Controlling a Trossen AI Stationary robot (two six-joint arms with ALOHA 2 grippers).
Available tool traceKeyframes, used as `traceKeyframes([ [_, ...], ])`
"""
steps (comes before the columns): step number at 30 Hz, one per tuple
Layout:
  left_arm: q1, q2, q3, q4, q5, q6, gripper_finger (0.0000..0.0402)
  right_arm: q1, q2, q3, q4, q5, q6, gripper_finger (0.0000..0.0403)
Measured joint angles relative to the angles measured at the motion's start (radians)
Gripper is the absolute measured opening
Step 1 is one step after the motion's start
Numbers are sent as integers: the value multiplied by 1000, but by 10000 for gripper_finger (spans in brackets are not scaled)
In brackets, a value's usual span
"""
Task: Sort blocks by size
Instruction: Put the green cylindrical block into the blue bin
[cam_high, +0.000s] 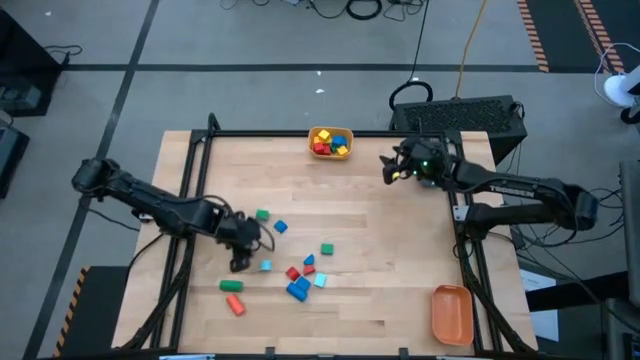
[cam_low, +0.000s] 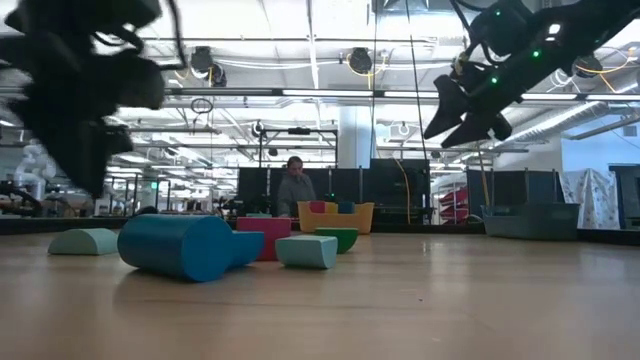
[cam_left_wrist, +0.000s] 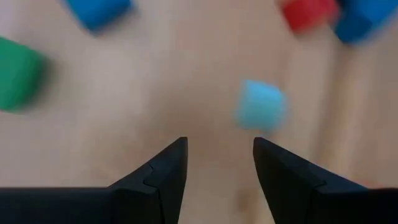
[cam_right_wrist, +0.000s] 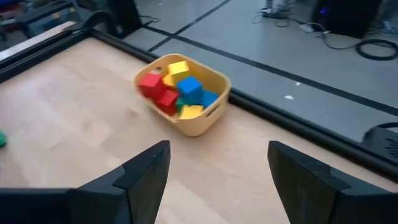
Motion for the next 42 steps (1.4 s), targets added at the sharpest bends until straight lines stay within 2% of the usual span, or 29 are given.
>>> traceKeyframes([
  [5,-100,-2,0,-2,108,-70,185,65,53,0,56,2,16,256],
  [10,-208,-2,0,0,127,-172,185,107,108,0,112,6,27,256],
  [21,-424,-2,0,45,-75,-317,185,119,197,0,245,3,28,256],
  [28,-510,31,0,51,-179,-359,185,136,200,0,266,2,47,256],
  [42,-569,220,0,73,-182,-391,185,191,200,0,277,2,83,256],
])
